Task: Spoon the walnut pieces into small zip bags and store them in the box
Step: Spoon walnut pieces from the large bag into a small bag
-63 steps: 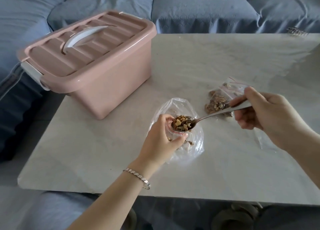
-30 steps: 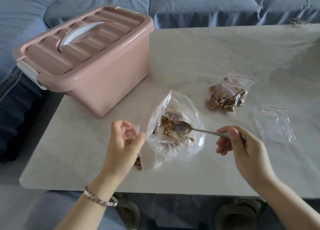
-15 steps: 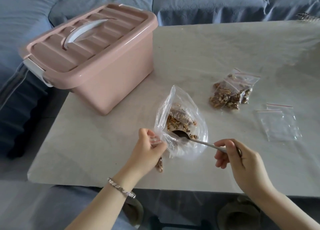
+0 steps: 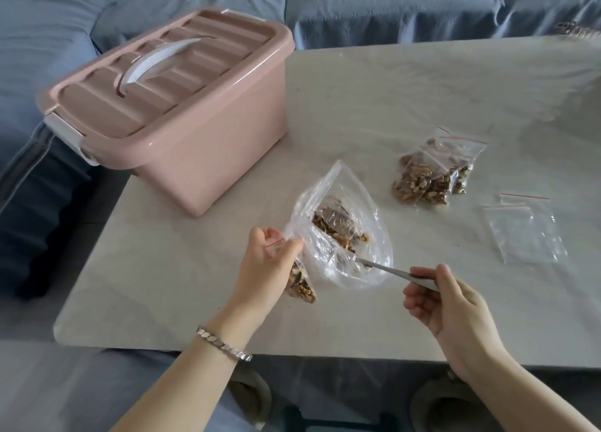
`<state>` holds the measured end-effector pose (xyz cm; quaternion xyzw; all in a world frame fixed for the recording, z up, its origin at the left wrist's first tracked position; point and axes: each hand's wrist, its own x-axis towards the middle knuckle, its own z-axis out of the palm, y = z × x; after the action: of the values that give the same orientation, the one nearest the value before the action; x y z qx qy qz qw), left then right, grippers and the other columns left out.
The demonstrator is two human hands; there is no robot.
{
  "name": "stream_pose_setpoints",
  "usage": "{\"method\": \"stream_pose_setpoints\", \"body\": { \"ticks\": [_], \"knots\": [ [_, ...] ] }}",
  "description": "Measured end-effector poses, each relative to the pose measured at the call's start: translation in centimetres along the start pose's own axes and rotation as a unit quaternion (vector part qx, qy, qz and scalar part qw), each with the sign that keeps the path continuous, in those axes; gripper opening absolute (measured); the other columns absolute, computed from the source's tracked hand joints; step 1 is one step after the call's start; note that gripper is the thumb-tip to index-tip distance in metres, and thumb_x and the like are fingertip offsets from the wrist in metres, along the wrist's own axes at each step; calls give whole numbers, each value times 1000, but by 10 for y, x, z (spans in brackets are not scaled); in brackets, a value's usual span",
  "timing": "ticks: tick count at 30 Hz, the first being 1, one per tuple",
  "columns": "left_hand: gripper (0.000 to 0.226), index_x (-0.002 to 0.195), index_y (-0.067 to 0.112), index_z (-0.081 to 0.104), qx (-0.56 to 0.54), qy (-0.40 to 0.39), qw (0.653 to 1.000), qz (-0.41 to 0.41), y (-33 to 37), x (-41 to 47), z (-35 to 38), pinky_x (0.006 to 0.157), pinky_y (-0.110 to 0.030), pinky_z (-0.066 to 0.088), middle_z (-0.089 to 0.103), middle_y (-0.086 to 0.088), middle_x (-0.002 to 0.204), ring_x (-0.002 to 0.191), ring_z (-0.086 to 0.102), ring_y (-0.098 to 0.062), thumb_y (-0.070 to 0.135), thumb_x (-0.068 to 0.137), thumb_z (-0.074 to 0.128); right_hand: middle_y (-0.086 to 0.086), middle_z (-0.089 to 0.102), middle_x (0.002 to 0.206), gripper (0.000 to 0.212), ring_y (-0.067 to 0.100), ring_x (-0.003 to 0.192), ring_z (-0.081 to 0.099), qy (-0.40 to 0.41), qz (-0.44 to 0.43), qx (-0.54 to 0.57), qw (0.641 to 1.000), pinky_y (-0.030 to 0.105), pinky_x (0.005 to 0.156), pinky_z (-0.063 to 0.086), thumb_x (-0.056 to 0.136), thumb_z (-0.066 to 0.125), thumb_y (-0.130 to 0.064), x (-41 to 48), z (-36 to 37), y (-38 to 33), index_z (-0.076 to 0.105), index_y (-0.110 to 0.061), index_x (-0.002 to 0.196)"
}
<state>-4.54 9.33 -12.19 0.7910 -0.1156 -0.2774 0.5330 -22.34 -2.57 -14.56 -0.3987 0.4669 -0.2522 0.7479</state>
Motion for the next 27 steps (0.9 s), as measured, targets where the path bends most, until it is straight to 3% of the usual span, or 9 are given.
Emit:
{"method": "stream_pose_setpoints", "body": {
  "ticks": [2, 5, 9, 13, 16, 18, 21, 25, 27],
  "knots": [
    [20, 83, 22, 40, 18, 6, 1000, -7, -4, 2, -7, 48, -12, 37, 48, 5, 74, 60, 44, -8, 21, 84, 60, 7, 63, 55, 38, 15, 47, 58, 0, -6, 4, 1000, 20, 47, 52, 99, 36, -25, 2, -1, -5, 62, -1, 87],
    [19, 86, 19, 41, 48, 8, 999, -18, -12, 1, -17, 45, -10, 35, 48, 7, 67, 56, 43, -8, 18, 83, 60, 5, 64, 56, 38, 15, 47, 59, 6, -35, -18, 999, 20, 47, 51, 99, 36, -26, 5, -2, -14, 62, -2, 87],
    [24, 96, 16, 40, 93, 32, 995, 13, -18, -1, -28, 57, -15, 36, 51, 10, 81, 68, 50, -2, 19, 85, 60, 6, 63, 57, 36, 17, 49, 59, 13, -87, -82, 993, 21, 48, 51, 99, 36, -26, 5, 1, -24, 62, -5, 85],
    [30, 87, 31, 33, 67, 86, 979, 174, -17, -5, -34, 67, -26, 46, 56, 8, 84, 74, 61, -18, 21, 82, 61, 5, 64, 57, 36, 17, 49, 60, 8, -115, -113, 987, 21, 48, 51, 99, 35, -25, 5, 2, -33, 62, -6, 84],
    [29, 93, 39, 32, 57, 89, 946, 307, 1, -14, -35, 70, -28, 52, 55, 9, 89, 81, 61, -13, 34, 76, 56, 6, 64, 57, 37, 17, 48, 59, 4, -134, -115, 984, 20, 46, 49, 99, 35, -26, 7, 3, -42, 62, -7, 83],
    [30, 95, 39, 33, 35, 66, 932, 355, 18, -17, -30, 67, -33, 54, 56, 7, 91, 81, 62, -16, 33, 77, 57, 6, 64, 57, 37, 16, 47, 59, 5, -147, -115, 982, 20, 46, 48, 99, 34, -26, 7, 4, -50, 61, -8, 82],
    [29, 94, 35, 34, -5, 17, 934, 356, 35, -13, -13, 63, -35, 54, 56, 0, 89, 71, 63, -22, 32, 79, 58, 5, 63, 54, 38, 15, 45, 58, 9, -158, -116, 981, 19, 44, 47, 100, 34, -26, 8, 5, -63, 61, -8, 80],
    [29, 97, 26, 34, 76, -60, 954, 283, 29, 1, 14, 73, -24, 53, 54, 7, 88, 78, 61, -4, 30, 84, 60, 4, 61, 51, 38, 14, 42, 55, 20, -175, -125, 976, 18, 41, 43, 99, 35, -25, 9, 4, -80, 61, -8, 78],
    [32, 102, 21, 35, 108, -105, 963, 222, 19, 7, 23, 68, -15, 52, 54, 8, 92, 80, 59, 1, 31, 86, 60, 3, 60, 49, 39, 13, 40, 53, 28, -184, -131, 974, 17, 39, 41, 99, 35, -25, 10, 3, -88, 61, -9, 76]
  ]
}}
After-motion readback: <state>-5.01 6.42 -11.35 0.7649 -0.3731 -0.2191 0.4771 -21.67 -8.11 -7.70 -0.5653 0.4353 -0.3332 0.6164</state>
